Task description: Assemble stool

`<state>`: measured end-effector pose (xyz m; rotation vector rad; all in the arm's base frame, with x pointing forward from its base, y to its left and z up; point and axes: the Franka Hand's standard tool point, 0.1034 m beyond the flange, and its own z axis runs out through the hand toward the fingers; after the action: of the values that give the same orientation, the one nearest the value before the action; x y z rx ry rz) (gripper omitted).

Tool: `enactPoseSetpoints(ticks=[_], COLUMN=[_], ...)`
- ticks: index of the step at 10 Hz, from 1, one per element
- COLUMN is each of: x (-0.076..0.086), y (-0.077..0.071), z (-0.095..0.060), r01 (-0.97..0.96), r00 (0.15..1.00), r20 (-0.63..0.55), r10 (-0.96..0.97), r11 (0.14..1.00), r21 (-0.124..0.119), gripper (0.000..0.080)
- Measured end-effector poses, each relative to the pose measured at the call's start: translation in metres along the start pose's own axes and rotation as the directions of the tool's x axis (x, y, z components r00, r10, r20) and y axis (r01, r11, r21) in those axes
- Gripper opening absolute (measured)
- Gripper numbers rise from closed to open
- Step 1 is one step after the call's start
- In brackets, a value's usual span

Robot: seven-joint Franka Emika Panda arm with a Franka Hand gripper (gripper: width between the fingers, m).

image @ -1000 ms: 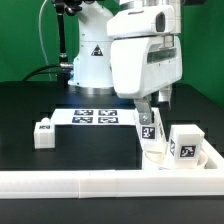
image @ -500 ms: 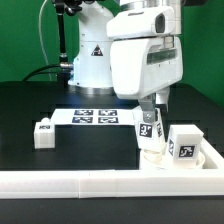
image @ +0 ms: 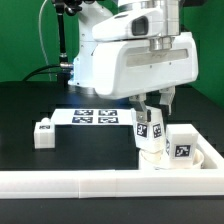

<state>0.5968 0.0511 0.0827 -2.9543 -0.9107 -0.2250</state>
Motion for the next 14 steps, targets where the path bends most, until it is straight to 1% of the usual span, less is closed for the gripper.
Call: enactPoseSetpoints(ticks=[1,2,3,5,6,7,8,9,10,11,12,13,14], x=[0.001,0.003,0.005,0.005,0.005,0.003,0.002,0.002,0.001,0.0,-0.001,-0.002,-0.002], y=[0.0,-0.001,-0.005,-0.007,-0.007,-0.01,-0.01,-0.011,-0.011,-0.011,-0.01,-0.01,-0.01], z=[0.0,0.0,0.001,0.001,0.001,0.001,0.001,0.002,0.002,0.002,0.002,0.002,0.002], r01=[-0.149,-0.266,-0.381,-0.586,-0.67,-0.777,-0.833,-0.891,-0.947,-0.965,-0.979,-0.984,-0.994], r00=[0.989,0.963,0.923,0.808,0.739,0.626,0.55,0.451,0.317,0.258,0.197,0.171,0.09], r20=[-0.021,-0.043,-0.067,-0.085,-0.09,-0.089,-0.087,-0.088,-0.09,-0.09,-0.084,-0.08,-0.071], r10=[0.148,0.265,0.379,0.583,0.667,0.775,0.831,0.888,0.944,0.962,0.977,0.982,0.993], r11=[0.989,0.964,0.924,0.81,0.742,0.629,0.553,0.454,0.32,0.261,0.2,0.175,0.094], r21=[-0.014,-0.021,-0.023,-0.01,0.0,0.012,0.017,0.021,0.025,0.028,0.038,0.043,0.053], gripper=[0.0338,0.0338,0.0338,0.0338,0.0338,0.0338,0.0338,0.0338,0.0338,0.0338,0.0338,0.0338,0.0338])
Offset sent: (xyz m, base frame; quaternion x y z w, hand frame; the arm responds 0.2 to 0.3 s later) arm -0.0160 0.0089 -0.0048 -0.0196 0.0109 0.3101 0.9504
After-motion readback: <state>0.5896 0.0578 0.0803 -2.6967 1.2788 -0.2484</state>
